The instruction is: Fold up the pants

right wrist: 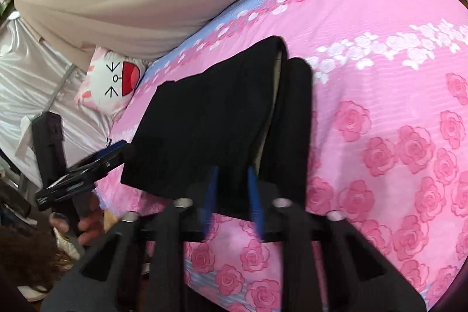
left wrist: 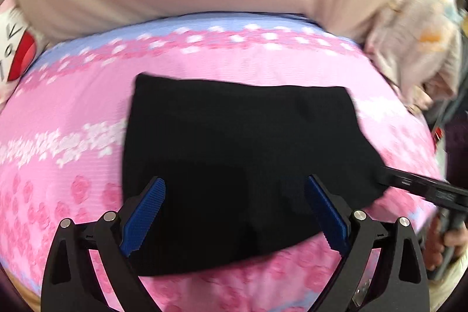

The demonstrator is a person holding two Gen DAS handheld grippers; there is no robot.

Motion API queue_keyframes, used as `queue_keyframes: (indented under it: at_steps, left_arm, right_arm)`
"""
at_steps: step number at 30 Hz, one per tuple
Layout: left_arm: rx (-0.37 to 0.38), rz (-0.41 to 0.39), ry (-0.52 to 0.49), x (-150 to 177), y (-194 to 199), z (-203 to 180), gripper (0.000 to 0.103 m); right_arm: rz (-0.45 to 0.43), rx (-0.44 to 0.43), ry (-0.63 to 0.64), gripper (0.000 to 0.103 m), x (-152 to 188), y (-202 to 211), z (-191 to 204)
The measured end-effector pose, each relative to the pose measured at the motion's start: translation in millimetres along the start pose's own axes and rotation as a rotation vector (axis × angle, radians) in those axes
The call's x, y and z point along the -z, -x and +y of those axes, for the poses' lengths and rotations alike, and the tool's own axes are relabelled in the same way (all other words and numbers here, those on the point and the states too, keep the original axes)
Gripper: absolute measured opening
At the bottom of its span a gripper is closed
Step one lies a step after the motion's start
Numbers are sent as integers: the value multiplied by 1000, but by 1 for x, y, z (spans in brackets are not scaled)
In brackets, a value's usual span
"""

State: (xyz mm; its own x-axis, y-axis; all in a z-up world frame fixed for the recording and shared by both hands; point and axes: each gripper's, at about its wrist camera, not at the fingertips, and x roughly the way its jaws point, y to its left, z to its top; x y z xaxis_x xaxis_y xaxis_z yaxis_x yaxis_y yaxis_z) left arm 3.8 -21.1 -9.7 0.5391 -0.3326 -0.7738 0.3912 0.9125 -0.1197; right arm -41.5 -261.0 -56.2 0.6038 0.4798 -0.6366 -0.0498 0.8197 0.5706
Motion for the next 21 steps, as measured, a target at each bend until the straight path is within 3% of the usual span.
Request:
queue_keyframes:
  at_steps: [5, 6, 9, 12, 13, 14, 15, 16, 17, 18, 19, 21]
  left_arm:
    - [82, -38, -227, 8, -5, -65, 94]
    - [65, -56, -273, 10, -8, -76, 94]
    - [-98, -141, -366, 15, -19, -105, 94]
    - [-195, -144, -333, 7, -37, -108, 92]
    - [-213, -137, -320, 5, -43, -105, 82]
    - [-214, -116, -309, 2, -51, -102, 55]
    - [-180, -81, -299, -1, -59, -98, 39]
    - [-87, -28, -262, -4, -67, -91, 16]
    - [-21, 6, -230, -6, -71, -86, 8]
    - [6, 14, -212, -9, -71, -83, 8]
    - [10, 8, -215, -11, -68, -83, 8]
    - [33, -6, -205, -15, -59, -77, 8]
  right_arm:
    - [-12, -153, -13, 8, -20, 9, 19]
    - [-13, -206, -18, 8, -28, 9, 22]
    - [1, -273, -3, 8, -43, 11, 32]
    - [29, -299, 9, 8, -52, 5, 38]
    - [43, -312, 8, 8, -55, 0, 39]
    - [54, -314, 11, 8, -55, -2, 40]
    - [66, -310, 21, 9, -56, -6, 41]
    - [78, -281, 37, 12, -57, -10, 41]
    - [84, -251, 43, 13, -58, -11, 39]
    - [84, -224, 34, 15, -57, -9, 33]
    - [82, -221, 22, 28, -57, -6, 26]
    - [47, -180, 16, 45, -52, 6, 10]
